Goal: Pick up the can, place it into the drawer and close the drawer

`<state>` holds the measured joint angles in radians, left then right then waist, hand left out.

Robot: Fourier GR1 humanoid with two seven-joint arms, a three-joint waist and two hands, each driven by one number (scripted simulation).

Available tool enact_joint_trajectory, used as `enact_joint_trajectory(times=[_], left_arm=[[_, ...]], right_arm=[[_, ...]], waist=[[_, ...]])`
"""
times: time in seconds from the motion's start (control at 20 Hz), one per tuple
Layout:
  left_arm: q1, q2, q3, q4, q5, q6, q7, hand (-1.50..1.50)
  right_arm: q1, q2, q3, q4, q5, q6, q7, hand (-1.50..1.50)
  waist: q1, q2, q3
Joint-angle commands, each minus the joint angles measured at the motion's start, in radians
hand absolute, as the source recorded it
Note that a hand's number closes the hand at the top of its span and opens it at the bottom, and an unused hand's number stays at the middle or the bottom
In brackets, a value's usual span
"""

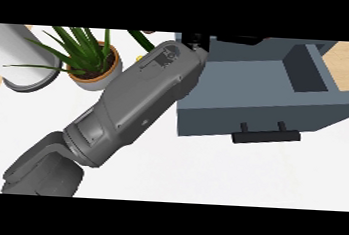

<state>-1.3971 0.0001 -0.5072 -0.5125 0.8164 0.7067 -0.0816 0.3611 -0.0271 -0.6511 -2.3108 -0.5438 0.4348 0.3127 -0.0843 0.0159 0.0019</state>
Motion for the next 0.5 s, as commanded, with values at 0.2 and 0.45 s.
enact_joint_trajectory(times=[0.2,0.45], left_arm=[[-0.009,0.0,-0.063,0.055,0.079,0.076,-0.04,-1.5],[0.019,0.0,-0.091,0.05,0.116,0.086,-0.077,-1.5]], right_arm=[[0.007,0.008,0.014,-0.03,0.005,0.008,0.018,-1.5],[0.038,0.006,-0.013,-0.026,-0.015,0.028,0.012,-1.5]], waist=[[-0.029,0.007,0.0],[-0.02,0.002,0.0]])
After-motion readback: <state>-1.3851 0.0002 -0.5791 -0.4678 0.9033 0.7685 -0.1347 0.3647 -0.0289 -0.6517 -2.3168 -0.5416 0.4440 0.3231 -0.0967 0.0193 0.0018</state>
